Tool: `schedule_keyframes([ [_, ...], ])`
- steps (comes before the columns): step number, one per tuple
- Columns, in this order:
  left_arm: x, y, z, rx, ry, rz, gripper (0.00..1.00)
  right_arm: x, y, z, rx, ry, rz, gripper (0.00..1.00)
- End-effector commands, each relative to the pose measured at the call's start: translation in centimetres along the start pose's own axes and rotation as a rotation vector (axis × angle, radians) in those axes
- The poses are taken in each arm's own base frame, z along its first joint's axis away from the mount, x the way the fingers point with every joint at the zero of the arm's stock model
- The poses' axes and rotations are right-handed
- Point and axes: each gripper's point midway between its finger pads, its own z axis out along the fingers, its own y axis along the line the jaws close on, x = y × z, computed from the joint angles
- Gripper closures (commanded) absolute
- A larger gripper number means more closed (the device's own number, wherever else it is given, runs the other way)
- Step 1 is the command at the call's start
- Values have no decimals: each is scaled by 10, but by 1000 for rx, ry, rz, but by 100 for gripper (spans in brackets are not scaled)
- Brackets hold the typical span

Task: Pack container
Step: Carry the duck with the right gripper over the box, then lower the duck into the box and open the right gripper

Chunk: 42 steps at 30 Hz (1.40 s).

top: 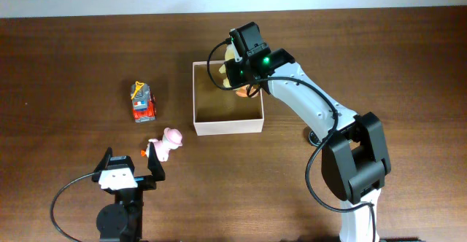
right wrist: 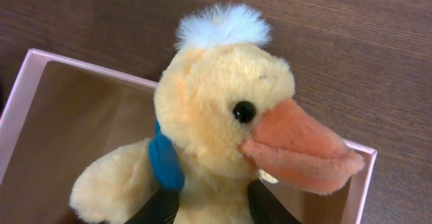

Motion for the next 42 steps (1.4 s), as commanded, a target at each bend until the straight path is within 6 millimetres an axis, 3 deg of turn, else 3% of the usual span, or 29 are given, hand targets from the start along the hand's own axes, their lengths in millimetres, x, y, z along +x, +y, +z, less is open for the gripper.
schedule_keyframes([
  [1, 2, 0, 0, 5, -1, 12, 1, 3, -2, 5, 9, 9, 17, 72],
  [11, 2, 0, 0, 5, -1, 12, 1, 17, -3, 5, 11, 66, 17, 74],
  [17, 2, 0, 0, 5, -1, 12, 1, 9, 0, -7, -5, 42, 17, 80],
  [26, 2, 0, 0, 5, -1, 12, 1, 35, -5, -13, 18, 148, 17, 80],
  [34, 2, 0, 0, 5, -1, 12, 1, 34, -14, -13, 67, 140, 14, 79],
  [35, 2, 0, 0, 5, -1, 12, 1, 34, -15, -13, 73, 139, 13, 74],
  [37, 2, 0, 0, 5, -1, 12, 1, 33, -18, -13, 91, 136, 12, 51],
  [42, 2, 0, 0, 5, -1, 12, 1, 29, -18, -12, 89, 117, 13, 44],
])
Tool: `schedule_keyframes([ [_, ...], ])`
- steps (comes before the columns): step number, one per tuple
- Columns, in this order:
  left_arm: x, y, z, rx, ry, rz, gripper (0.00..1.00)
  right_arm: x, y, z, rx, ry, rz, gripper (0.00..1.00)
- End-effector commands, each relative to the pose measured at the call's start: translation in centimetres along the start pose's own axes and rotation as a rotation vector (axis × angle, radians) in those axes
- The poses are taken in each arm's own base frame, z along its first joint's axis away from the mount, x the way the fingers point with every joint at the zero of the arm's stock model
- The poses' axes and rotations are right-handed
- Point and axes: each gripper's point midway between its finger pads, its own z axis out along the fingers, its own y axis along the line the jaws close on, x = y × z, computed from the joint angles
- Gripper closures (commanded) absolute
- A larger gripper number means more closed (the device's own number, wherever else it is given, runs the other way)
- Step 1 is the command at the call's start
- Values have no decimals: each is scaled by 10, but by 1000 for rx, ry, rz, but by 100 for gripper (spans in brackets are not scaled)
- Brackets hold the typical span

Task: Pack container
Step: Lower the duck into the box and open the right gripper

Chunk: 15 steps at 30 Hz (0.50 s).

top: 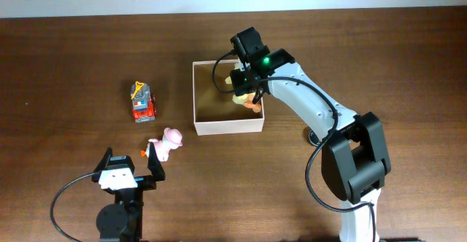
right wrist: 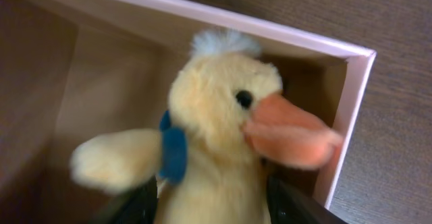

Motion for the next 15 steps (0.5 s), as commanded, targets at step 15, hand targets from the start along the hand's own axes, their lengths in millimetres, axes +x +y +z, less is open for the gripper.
schedule_keyframes([
  [15, 2, 0, 0, 5, -1, 12, 1, -67, -36, -36, 31, -222, 83, 44],
])
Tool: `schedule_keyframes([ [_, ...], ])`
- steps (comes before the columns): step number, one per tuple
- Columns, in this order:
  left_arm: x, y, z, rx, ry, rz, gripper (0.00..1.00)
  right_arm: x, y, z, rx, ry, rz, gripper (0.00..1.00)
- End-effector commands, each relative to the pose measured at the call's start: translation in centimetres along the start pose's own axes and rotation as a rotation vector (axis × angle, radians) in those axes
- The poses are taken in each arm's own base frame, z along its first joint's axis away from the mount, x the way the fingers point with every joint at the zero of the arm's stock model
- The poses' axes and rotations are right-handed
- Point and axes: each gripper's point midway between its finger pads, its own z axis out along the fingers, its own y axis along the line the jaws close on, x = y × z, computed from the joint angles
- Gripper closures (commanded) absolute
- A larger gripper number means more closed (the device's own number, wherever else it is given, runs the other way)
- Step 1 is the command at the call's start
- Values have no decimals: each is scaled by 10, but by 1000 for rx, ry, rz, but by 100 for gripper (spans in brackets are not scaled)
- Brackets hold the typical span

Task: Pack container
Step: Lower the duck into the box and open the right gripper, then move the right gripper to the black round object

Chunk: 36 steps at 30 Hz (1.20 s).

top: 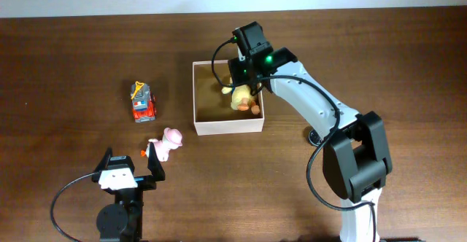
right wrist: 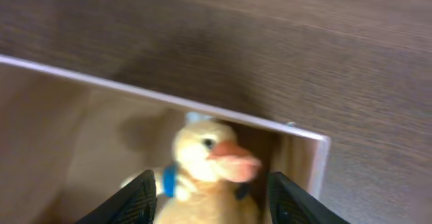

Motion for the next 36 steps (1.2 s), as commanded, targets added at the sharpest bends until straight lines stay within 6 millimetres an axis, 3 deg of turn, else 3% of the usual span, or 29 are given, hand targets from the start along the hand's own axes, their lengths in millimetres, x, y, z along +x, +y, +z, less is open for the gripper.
schedule_keyframes([
  [1, 2, 0, 0, 5, -1, 12, 1, -39, -38, -37, 67, -83, 63, 44],
  [5, 2, 0, 0, 5, -1, 12, 1, -45, -76, -72, 167, -42, 105, 43],
  [12, 2, 0, 0, 5, -1, 12, 1, -23, -117, -112, 232, 98, 163, 25],
  [21, 2, 0, 0, 5, -1, 12, 1, 29, -122, -124, 265, 317, 172, 22],
  [36, 2, 0, 0, 5, -1, 12, 1, 82, -158, -149, 365, 531, 289, 17],
])
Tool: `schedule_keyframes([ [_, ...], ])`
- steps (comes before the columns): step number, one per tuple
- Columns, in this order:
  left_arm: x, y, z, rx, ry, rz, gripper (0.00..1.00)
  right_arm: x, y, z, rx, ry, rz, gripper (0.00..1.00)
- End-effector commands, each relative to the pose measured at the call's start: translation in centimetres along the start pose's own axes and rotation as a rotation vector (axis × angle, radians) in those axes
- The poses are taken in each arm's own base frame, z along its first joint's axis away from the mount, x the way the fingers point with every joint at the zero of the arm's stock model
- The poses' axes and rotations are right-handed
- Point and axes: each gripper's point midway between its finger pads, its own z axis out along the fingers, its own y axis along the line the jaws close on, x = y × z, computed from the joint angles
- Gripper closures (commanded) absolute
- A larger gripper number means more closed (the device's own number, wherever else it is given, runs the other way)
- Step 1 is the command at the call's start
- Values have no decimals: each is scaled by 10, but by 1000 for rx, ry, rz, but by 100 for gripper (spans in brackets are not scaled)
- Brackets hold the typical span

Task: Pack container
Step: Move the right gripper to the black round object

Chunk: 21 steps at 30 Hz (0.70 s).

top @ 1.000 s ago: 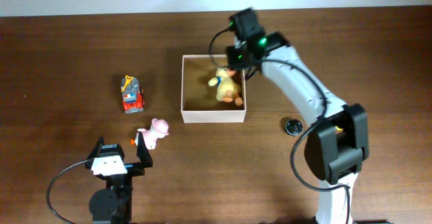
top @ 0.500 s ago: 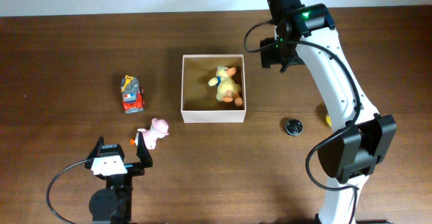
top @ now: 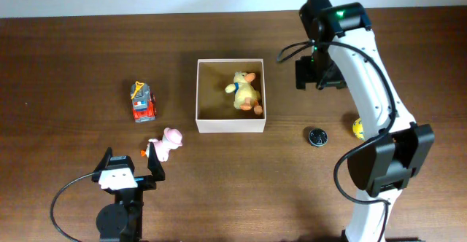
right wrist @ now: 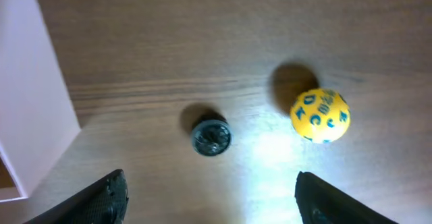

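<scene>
The white cardboard box (top: 204,125) stands mid-table, and the yellow plush duck (top: 245,92) lies inside it on its right side. My right gripper (top: 314,76) hangs open and empty over the table to the right of the box. In the right wrist view its two fingers (right wrist: 101,198) stand wide apart with bare wood between them. A small black round object (right wrist: 210,136) and a yellow ball with blue marks (right wrist: 320,115) lie ahead of them. My left gripper (top: 131,163) rests open at the near left edge.
A red toy fire truck (top: 144,102) and a pink plush toy (top: 167,141) lie left of the box. The black round object (top: 317,136) and yellow ball (top: 357,128) lie right of it. The box wall (right wrist: 34,109) fills the wrist view's left edge.
My right gripper was open just above the duck in the box. It now hangs to the right of the box, over the black object and the ball. The box sits slightly further right.
My right gripper first held the duck over the box's far right corner. Then it held the duck low inside the box. Then the gripper was open with the duck lying in the box. Now the gripper is clear of the box, to its right.
</scene>
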Motion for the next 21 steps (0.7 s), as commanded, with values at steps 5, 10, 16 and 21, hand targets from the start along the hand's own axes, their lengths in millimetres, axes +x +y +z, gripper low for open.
schedule_keyframes([
  [5, 2, 0, 0, 5, -1, 12, 1, 13, -17, 17, 19, 68, 34, 14],
  [10, 2, 0, 0, 5, -1, 12, 1, 21, -18, 40, 20, 119, 9, 13],
  [16, 2, 0, 0, 5, -1, 12, 1, 26, -21, 67, -51, 162, -20, 12],
  [21, 2, 0, 0, 5, -1, 12, 1, 34, -21, 86, -110, 194, -102, 11],
])
